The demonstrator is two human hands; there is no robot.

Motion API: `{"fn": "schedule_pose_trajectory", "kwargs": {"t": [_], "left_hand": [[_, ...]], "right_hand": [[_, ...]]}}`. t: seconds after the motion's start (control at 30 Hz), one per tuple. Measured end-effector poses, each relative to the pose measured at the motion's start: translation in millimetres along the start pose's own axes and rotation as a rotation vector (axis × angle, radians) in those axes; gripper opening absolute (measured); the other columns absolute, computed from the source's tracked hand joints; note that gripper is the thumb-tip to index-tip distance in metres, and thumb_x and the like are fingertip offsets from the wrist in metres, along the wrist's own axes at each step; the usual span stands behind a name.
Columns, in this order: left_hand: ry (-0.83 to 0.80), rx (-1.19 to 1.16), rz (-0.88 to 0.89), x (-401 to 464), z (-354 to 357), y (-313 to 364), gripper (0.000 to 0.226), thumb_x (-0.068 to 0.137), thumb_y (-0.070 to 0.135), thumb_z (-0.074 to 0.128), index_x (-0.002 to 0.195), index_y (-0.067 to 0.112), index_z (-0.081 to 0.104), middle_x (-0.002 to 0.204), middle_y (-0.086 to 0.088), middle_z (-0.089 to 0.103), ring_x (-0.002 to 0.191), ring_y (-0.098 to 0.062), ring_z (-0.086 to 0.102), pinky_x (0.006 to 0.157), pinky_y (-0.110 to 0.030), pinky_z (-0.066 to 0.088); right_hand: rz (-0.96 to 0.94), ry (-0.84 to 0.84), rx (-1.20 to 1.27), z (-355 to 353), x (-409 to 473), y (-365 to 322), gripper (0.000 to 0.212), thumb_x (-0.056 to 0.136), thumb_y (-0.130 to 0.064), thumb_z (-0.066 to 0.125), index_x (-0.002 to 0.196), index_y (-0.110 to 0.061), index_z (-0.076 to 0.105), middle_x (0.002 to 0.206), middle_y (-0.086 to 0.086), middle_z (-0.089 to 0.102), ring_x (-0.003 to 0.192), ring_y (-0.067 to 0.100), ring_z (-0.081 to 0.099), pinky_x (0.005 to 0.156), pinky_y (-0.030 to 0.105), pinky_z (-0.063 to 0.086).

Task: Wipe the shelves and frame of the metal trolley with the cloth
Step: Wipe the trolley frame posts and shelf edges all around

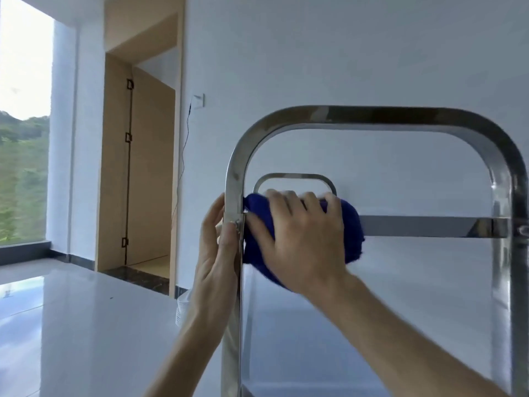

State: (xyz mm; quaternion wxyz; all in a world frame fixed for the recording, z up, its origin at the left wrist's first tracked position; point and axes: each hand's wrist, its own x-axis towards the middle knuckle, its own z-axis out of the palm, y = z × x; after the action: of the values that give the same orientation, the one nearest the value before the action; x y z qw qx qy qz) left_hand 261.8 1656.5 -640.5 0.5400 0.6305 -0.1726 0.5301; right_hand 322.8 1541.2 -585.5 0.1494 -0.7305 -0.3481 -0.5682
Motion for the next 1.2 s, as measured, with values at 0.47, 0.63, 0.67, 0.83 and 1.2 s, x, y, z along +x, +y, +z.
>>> {"fn": "schedule_pose_trajectory", "kwargs": {"t": [0.47,0.63,0.67,0.83,1.2], "left_hand": [[0.109,0.218,0.136,-3,7,-9,0.044,0.104,0.033,0.034,0.148,0.036,0.035,0.139,0.01,0.057,0.135,-0.015,0.047,0.111,-0.043,0.04],[0.224,0.453,0.209,-6,18,-14,0.052,0.103,0.03,0.034,0.155,0.028,0.026,0.146,0.033,0.035,0.136,0.01,0.033,0.107,-0.008,0.028],[0.218,0.481,0.208,-7,20,-14,0.055,0.102,0.031,0.036,0.156,0.027,0.024,0.142,0.039,0.032,0.133,0.013,0.033,0.104,-0.003,0.027],[0.179,0.534,0.212,-8,11,-16,0.063,0.098,0.03,0.044,0.155,0.029,0.019,0.145,0.024,0.041,0.134,0.002,0.039,0.106,-0.014,0.035],[0.212,0.631,0.244,-10,14,-20,0.061,0.1,0.031,0.036,0.156,0.026,0.014,0.156,0.006,0.032,0.142,-0.015,0.031,0.107,-0.033,0.03]], "right_hand": [[-0.112,0.441,-0.134,27,-26,87,0.039,0.095,-0.047,0.051,0.107,-0.016,0.071,0.098,0.004,0.07,0.081,0.033,0.062,0.081,0.048,0.044],[0.039,0.407,-0.182,23,-29,97,0.042,0.098,-0.051,0.049,0.1,-0.015,0.071,0.092,0.007,0.07,0.08,0.035,0.061,0.084,0.051,0.042],[0.039,0.393,-0.163,25,-25,83,0.043,0.098,-0.053,0.048,0.101,-0.016,0.071,0.091,0.007,0.069,0.08,0.035,0.06,0.084,0.052,0.042],[-0.097,0.37,-0.087,37,-8,31,0.047,0.099,-0.057,0.044,0.107,-0.018,0.069,0.094,0.009,0.07,0.082,0.034,0.061,0.083,0.051,0.042],[-0.057,0.376,-0.232,5,-50,194,0.043,0.099,-0.05,0.046,0.103,-0.015,0.072,0.094,0.005,0.07,0.081,0.033,0.063,0.08,0.049,0.044]]}}
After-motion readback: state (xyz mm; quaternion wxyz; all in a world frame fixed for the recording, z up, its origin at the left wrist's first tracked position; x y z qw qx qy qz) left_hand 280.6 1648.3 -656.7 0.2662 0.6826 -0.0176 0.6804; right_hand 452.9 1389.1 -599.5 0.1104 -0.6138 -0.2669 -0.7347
